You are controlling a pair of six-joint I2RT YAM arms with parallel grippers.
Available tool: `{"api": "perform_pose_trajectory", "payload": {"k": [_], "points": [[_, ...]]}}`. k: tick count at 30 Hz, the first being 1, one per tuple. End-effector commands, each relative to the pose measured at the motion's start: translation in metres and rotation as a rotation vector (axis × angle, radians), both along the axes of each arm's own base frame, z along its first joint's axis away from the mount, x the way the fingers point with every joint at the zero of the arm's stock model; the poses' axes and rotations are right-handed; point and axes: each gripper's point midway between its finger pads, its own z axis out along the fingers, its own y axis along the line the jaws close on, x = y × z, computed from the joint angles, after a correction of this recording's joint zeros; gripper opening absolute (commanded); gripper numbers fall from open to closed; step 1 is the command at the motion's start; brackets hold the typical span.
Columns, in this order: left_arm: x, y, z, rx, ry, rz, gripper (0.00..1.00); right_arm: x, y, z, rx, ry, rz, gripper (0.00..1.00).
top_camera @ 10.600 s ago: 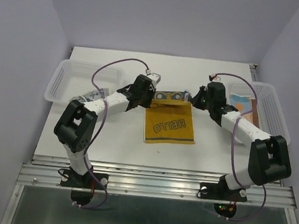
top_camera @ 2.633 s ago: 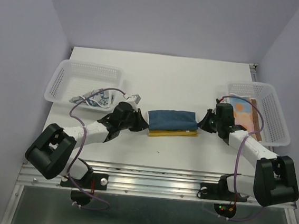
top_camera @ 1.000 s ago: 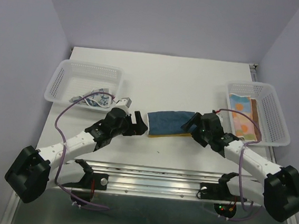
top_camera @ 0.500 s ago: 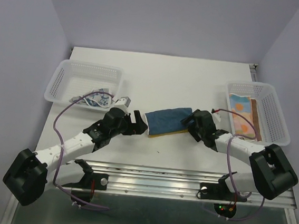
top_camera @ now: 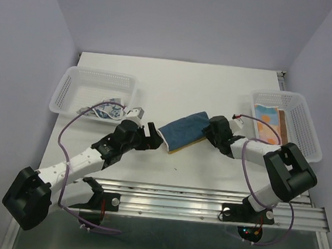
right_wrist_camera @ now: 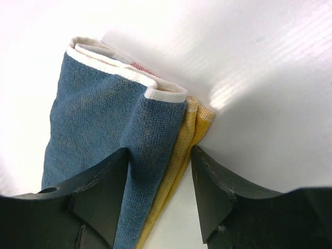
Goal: Fold and stack the towels
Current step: Neatly place the folded towel into the bin
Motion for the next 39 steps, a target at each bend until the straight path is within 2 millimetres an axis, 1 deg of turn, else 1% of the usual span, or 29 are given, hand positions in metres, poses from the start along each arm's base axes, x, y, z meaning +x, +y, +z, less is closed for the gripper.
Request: {"api": "perform_pose_trajectory", "payload": {"k": [1,2,3,4,5,7,8,9,11,12,14,15,16,18,20,21,22,23,24,26,28,29,30,31,32,34,35,36,39], "points": [[0.003,0.006,0.010,-0.012,-0.036,0.023,0.99,-0.018,-0.021,-0.040,-0.153,0.146,-0.014,0.57],[0.002,0.006,0.011,-0.015,-0.038,0.023,0.99,-0.013,-0.020,-0.039,-0.170,0.143,-0.013,0.57],[0.005,0.010,0.011,-0.004,-0.050,0.050,0.99,-0.016,-0.023,-0.050,-0.202,0.184,-0.005,0.57],[0.006,0.011,0.012,-0.007,-0.052,0.054,0.99,-0.014,-0.022,-0.052,-0.229,0.197,0.016,0.57],[0.006,0.012,0.011,-0.005,-0.052,0.057,0.99,-0.005,-0.016,-0.048,-0.229,0.192,0.028,0.57],[0.005,0.012,0.012,-0.006,-0.055,0.058,0.99,-0.002,-0.014,-0.055,-0.262,0.233,0.055,0.56],[0.005,0.012,0.012,-0.007,-0.054,0.059,0.99,-0.004,-0.013,-0.067,-0.289,0.272,0.088,0.56],[0.005,0.013,0.011,-0.004,-0.052,0.060,0.99,0.003,-0.008,-0.065,-0.293,0.270,0.097,0.55],[0.005,0.015,0.012,-0.003,-0.055,0.067,0.99,0.000,-0.010,-0.074,-0.330,0.312,0.123,0.52],[0.005,0.016,0.012,-0.001,-0.055,0.071,0.99,0.000,-0.011,-0.082,-0.348,0.334,0.131,0.49],[0.006,0.017,0.012,0.001,-0.056,0.079,0.99,-0.004,-0.014,-0.090,-0.388,0.370,0.159,0.45],[0.006,0.018,0.013,0.001,-0.060,0.079,0.99,-0.006,-0.018,-0.099,-0.416,0.397,0.170,0.40],[0.006,0.019,0.013,0.001,-0.063,0.083,0.99,-0.001,-0.015,-0.098,-0.436,0.401,0.205,0.37],[0.007,0.020,0.013,0.003,-0.064,0.090,0.99,0.001,-0.011,-0.104,-0.450,0.420,0.249,0.32],[0.007,0.021,0.012,0.007,-0.061,0.093,0.99,0.008,-0.004,-0.101,-0.458,0.409,0.304,0.27],[0.007,0.021,0.011,0.010,-0.059,0.094,0.99,0.010,-0.003,-0.101,-0.460,0.405,0.319,0.18],[0.008,0.022,0.012,0.012,-0.061,0.098,0.99,0.015,0.001,-0.098,-0.470,0.382,0.357,0.13],[0.008,0.023,0.011,0.015,-0.059,0.101,0.99,0.017,0.004,-0.096,-0.465,0.372,0.377,0.10],[0.008,0.024,0.011,0.015,-0.059,0.103,0.99,0.020,0.005,-0.093,-0.474,0.357,0.396,0.01],[0.008,0.025,0.010,0.018,-0.058,0.108,0.99,0.028,0.008,-0.078,-0.499,0.299,0.442,0.01],[0.010,0.026,0.010,0.022,-0.060,0.115,0.99,0.034,0.003,-0.063,-0.554,0.266,0.456,0.01],[0.010,0.027,0.010,0.025,-0.059,0.116,0.99,0.036,-0.004,-0.056,-0.609,0.260,0.479,0.01],[0.010,0.028,0.010,0.026,-0.060,0.120,0.99,0.041,-0.013,-0.038,-0.672,0.236,0.456,0.01],[0.010,0.028,0.010,0.029,-0.058,0.122,0.99,0.043,-0.020,-0.030,-0.715,0.233,0.456,0.01],[0.010,0.029,0.009,0.032,-0.056,0.126,0.99,0.046,-0.030,-0.011,-0.798,0.215,0.465,0.01],[0.011,0.032,0.009,0.036,-0.058,0.141,0.99,0.042,-0.045,0.004,-0.902,0.237,0.488,0.01],[0.011,0.033,0.010,0.037,-0.060,0.143,0.99,0.041,-0.053,0.011,-0.979,0.253,0.541,0.01],[0.012,0.034,0.010,0.039,-0.063,0.146,0.99,0.040,-0.062,0.025,-1.030,0.245,0.528,0.01],[0.012,0.035,0.011,0.039,-0.069,0.152,0.99,0.031,-0.077,0.033,-1.142,0.287,0.657,0.01]]}}
